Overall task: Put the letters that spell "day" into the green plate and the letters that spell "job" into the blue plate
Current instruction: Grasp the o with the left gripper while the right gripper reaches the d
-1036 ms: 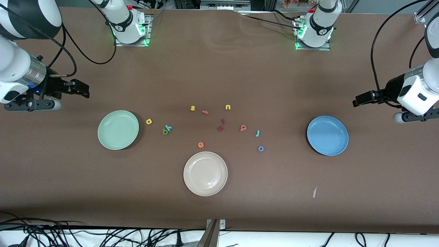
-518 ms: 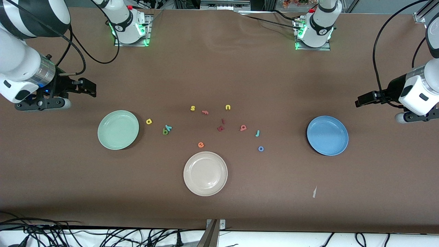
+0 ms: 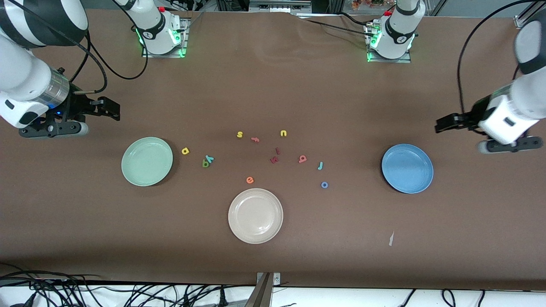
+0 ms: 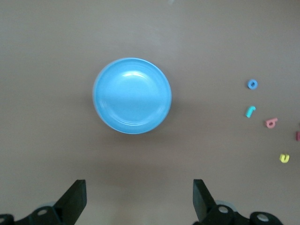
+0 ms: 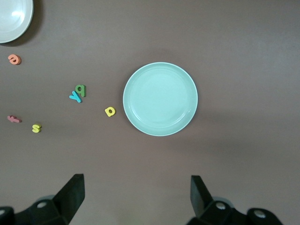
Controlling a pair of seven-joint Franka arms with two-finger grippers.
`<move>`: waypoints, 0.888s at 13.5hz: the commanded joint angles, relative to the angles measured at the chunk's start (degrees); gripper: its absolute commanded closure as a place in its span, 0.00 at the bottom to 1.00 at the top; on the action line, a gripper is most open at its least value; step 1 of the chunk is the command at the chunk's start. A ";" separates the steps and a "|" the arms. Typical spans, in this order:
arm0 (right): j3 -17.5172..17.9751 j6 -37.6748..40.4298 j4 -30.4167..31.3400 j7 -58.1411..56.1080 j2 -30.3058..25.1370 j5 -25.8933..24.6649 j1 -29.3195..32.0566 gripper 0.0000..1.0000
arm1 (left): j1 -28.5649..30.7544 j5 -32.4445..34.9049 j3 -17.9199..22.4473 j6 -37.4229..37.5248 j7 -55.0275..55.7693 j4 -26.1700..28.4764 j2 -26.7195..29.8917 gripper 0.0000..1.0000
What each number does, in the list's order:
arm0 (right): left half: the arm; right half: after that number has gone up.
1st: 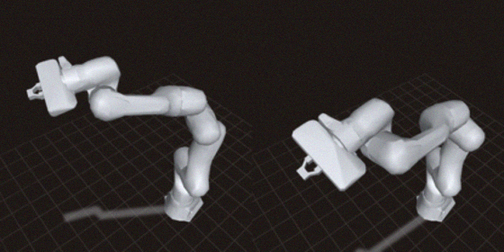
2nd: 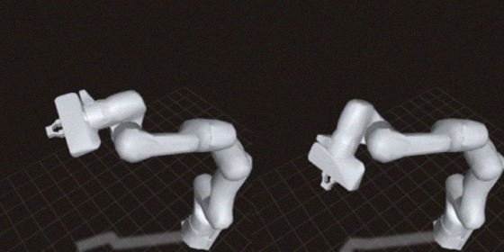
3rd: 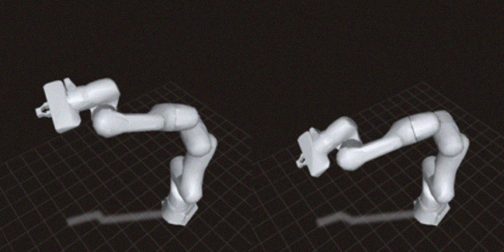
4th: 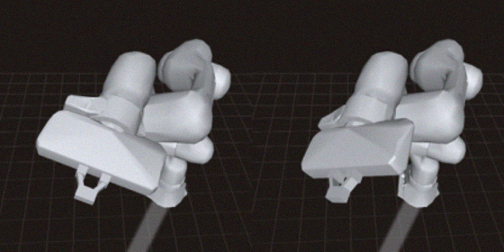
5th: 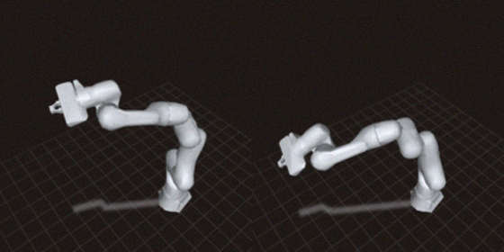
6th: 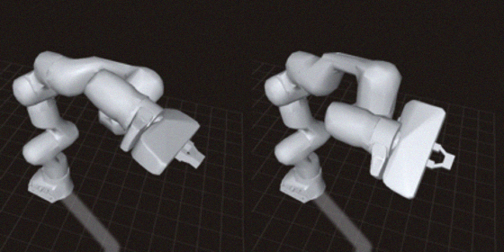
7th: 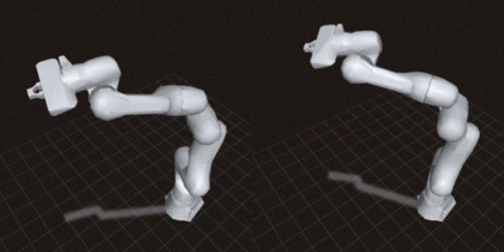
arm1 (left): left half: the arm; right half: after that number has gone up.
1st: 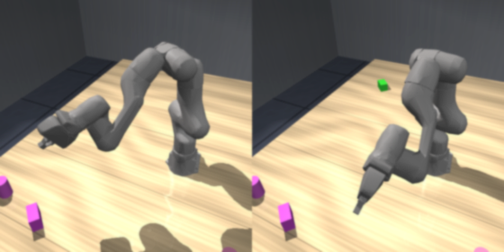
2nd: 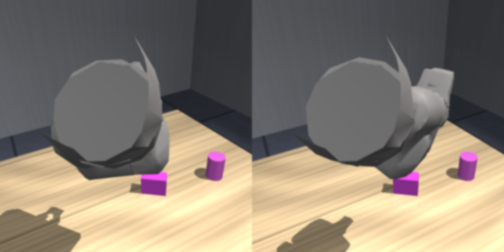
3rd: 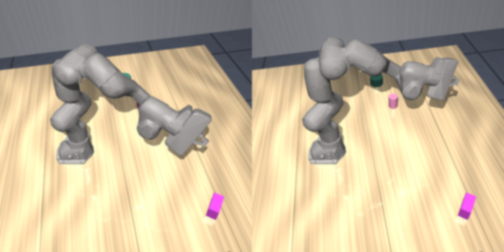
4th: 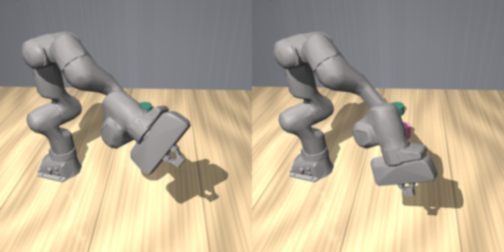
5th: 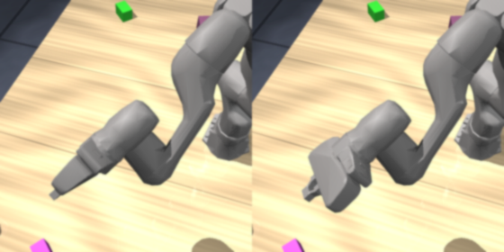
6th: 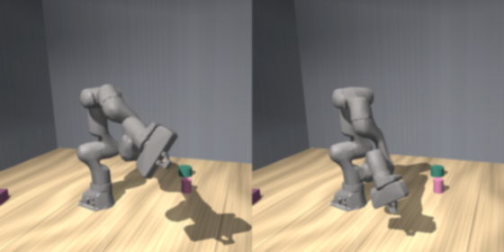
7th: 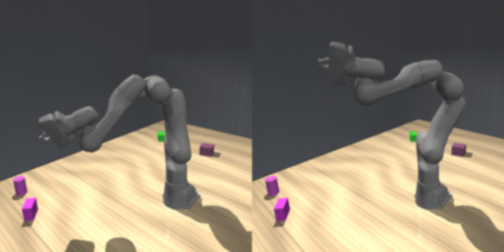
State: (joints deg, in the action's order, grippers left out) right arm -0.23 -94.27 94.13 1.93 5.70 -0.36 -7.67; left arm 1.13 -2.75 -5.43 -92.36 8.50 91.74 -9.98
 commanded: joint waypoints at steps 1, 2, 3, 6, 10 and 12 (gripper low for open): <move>1.02 -0.91 0.62 -0.26 0.62 0.01 -0.15 0.00 | -5.85 1.09 -0.19 -2.11 -0.06 -3.57 -5.81 0.00; 1.98 -1.44 0.62 -0.35 1.24 0.01 -0.24 0.00 | -7.70 0.82 -0.19 -3.69 0.03 -4.54 -8.45 0.00; 2.69 -1.79 0.62 -0.35 2.11 0.01 -0.24 0.00 | -10.24 0.82 -0.19 -5.97 0.38 -5.51 -10.82 0.00; 3.57 -3.81 0.62 -0.35 5.19 0.01 -1.21 0.00 | -14.73 0.91 -0.19 -17.20 6.15 -4.91 -15.49 0.00; 3.75 -11.34 5.35 -0.26 7.30 0.09 -1.91 0.00 | -19.40 1.70 0.07 -28.65 13.29 -4.72 -24.01 0.00; 3.75 -16.45 8.95 -0.17 7.48 0.01 -2.61 0.00 | -20.72 3.44 0.25 -32.34 16.70 -5.34 -27.70 0.00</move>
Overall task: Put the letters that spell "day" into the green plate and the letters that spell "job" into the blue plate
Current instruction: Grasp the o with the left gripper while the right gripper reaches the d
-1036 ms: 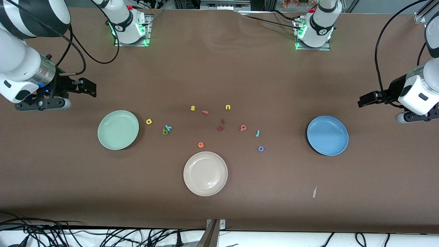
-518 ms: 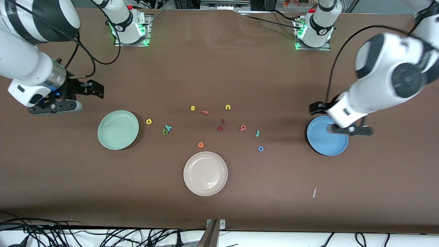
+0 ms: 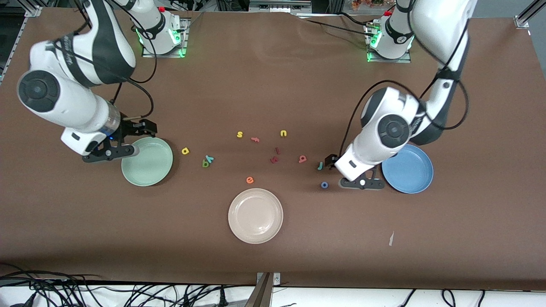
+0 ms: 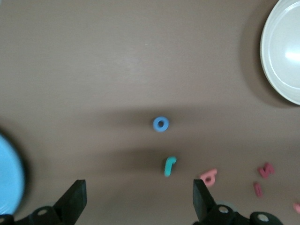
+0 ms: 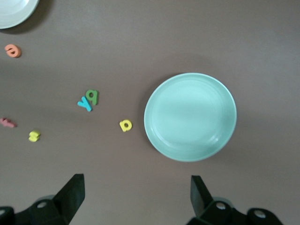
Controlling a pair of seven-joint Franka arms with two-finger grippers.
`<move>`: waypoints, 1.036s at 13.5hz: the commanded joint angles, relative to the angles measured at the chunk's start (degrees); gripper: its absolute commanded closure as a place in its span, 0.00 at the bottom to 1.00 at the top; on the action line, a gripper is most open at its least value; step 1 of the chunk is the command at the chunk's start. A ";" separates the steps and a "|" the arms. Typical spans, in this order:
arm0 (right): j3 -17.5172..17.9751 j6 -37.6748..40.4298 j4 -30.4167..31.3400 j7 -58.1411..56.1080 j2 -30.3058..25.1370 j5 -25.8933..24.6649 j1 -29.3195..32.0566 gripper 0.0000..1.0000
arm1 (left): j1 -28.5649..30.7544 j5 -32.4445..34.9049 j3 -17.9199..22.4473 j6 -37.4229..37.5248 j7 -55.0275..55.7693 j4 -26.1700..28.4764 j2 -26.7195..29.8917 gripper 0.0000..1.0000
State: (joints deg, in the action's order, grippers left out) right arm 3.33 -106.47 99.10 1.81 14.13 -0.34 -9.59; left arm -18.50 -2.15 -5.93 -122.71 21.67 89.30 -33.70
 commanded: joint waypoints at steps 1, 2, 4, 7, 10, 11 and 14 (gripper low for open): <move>0.18 -5.31 4.60 0.20 -0.34 -0.01 -1.38 0.00 | -1.18 4.68 0.75 -3.57 7.64 -3.08 -6.00 0.00; 0.18 -5.67 4.52 0.29 0.80 -0.27 -1.91 0.00 | -1.27 6.18 0.75 -5.41 11.25 -3.26 -7.76 0.00; 0.09 -7.25 4.34 0.29 2.47 -0.89 -4.10 0.00 | -1.53 7.07 0.66 -8.06 14.53 -3.26 -9.53 0.00; 0.09 -10.41 4.08 -2.50 5.81 -2.37 -4.56 0.00 | -2.67 7.25 0.83 -9.92 19.88 -6.84 -13.57 0.00; 0.09 -15.24 4.34 -10.93 8.19 -2.03 -4.47 0.00 | -3.82 7.34 1.10 -10.00 22.45 -8.79 -16.21 0.09; 0.09 -16.91 4.69 -12.78 8.98 -1.94 -4.38 0.00 | -3.91 7.25 1.10 -10.00 22.45 -8.79 -16.83 0.11; 0.09 -25.15 9.33 -14.65 9.51 -1.94 -4.38 0.00 | -3.91 7.25 1.10 -10.00 23.58 -8.79 -17.01 0.29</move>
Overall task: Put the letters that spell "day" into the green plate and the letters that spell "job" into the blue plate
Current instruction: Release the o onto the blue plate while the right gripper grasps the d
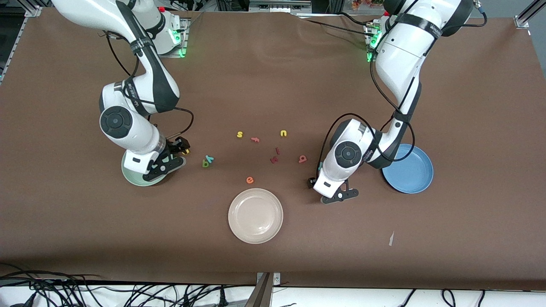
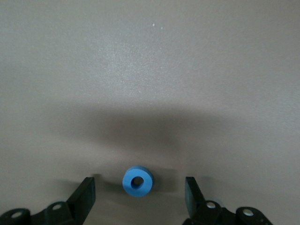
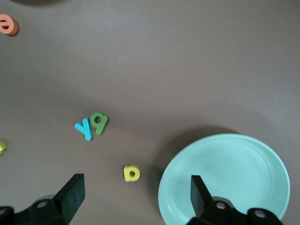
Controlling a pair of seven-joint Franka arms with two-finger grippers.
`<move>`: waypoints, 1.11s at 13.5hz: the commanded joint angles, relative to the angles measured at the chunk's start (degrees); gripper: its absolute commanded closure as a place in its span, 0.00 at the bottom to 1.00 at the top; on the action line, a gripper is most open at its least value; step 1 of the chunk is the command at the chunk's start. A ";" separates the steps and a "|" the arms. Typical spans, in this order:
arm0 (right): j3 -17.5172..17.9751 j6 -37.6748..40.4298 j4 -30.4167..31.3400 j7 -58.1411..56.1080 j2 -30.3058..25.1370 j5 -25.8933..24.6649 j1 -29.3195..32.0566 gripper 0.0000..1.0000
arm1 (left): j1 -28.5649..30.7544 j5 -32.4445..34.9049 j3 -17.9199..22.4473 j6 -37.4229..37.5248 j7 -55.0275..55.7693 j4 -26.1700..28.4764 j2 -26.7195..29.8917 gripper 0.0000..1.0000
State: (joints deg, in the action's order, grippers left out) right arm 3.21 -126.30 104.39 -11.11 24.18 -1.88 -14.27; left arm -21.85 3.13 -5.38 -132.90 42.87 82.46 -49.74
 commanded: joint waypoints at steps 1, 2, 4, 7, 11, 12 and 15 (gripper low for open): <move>0.22 -9.11 6.59 -1.72 -0.54 -0.40 0.30 0.00 | -0.56 1.97 0.63 0.09 3.00 -1.95 -1.15 0.34; 0.22 -12.80 9.14 -1.72 -0.54 -0.40 0.30 0.00 | -0.56 1.97 0.63 0.09 3.01 -2.12 -1.24 0.39; 0.22 -19.48 13.89 -1.63 -0.54 -0.32 0.38 0.00 | -1.00 2.05 0.63 0.09 4.23 -2.30 -1.32 0.52; 0.22 -25.21 18.29 -1.37 -0.54 -0.32 0.38 0.00 | -1.27 4.51 0.81 0.09 6.69 -2.30 -1.32 0.74; 0.22 -31.54 22.17 -0.84 0.16 -0.32 0.38 0.00 | -0.92 4.51 0.81 0.27 6.35 -2.39 -0.89 0.87; 0.22 -32.16 22.26 -0.84 0.34 -0.32 0.38 0.00 | -0.48 4.69 0.81 1.14 5.74 -3.08 -0.10 0.88; 0.31 -32.78 22.26 -0.05 0.86 -0.32 0.38 0.00 | 3.82 4.17 0.64 10.25 -6.43 -3.27 4.02 0.89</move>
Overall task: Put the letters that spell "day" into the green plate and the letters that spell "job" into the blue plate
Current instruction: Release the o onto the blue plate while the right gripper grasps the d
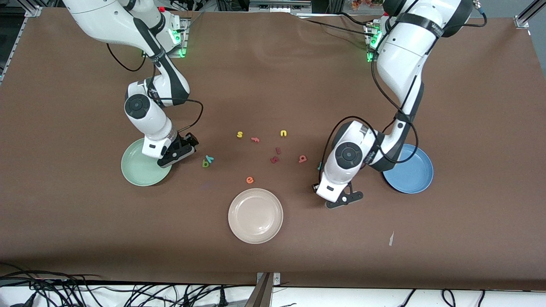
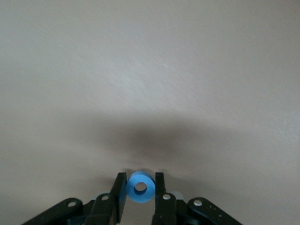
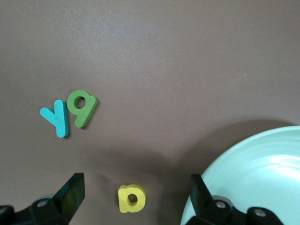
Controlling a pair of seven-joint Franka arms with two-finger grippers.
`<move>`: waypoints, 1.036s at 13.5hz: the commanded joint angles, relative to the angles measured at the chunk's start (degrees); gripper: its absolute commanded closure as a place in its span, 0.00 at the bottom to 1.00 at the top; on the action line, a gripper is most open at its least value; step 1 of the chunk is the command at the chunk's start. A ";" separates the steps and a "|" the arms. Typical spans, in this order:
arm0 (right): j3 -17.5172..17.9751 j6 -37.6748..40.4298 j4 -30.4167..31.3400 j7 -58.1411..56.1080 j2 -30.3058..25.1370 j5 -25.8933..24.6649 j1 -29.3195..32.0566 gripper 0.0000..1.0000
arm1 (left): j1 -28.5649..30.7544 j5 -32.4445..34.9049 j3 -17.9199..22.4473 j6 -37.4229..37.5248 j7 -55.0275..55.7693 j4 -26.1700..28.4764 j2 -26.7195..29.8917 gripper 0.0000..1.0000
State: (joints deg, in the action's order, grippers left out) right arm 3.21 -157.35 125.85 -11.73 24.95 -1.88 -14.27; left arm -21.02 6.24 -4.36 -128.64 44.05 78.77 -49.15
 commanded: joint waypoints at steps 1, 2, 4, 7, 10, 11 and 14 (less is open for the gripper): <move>0.31 -1.73 0.80 0.91 0.10 -0.32 0.30 0.00 | 5.09 0.79 -0.56 8.64 -13.06 1.90 5.88 0.89; 0.31 -1.73 0.71 0.92 0.19 -0.32 0.38 0.00 | 6.67 0.79 -0.65 9.10 -17.11 4.96 8.43 0.89; 0.31 -1.65 0.71 0.92 0.10 -0.32 0.30 0.00 | 10.54 0.79 -0.65 8.67 -26.86 11.81 13.53 0.89; 1.53 -1.30 0.45 1.61 -0.42 -0.32 0.30 0.00 | 14.85 0.96 -0.65 -2.61 -35.15 25.77 19.95 0.88; 2.50 -1.29 0.45 2.68 -0.60 -0.32 0.30 0.01 | 19.33 1.49 -0.65 -8.38 -44.02 33.20 23.21 0.88; 2.50 -1.29 0.45 2.50 -0.52 -0.32 0.30 0.01 | 20.13 1.58 -0.65 -8.90 -45.62 34.42 23.31 0.88; 2.50 -1.64 0.80 2.41 -0.34 -0.32 0.38 0.01 | 21.98 1.67 -0.65 -7.51 -48.96 35.14 22.96 0.47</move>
State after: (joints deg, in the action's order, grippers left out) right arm 5.29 -158.05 125.85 -9.80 24.93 -1.88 -14.35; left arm -0.13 6.25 -4.41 -136.57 -2.86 111.66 -28.14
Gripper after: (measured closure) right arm 0.000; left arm 0.714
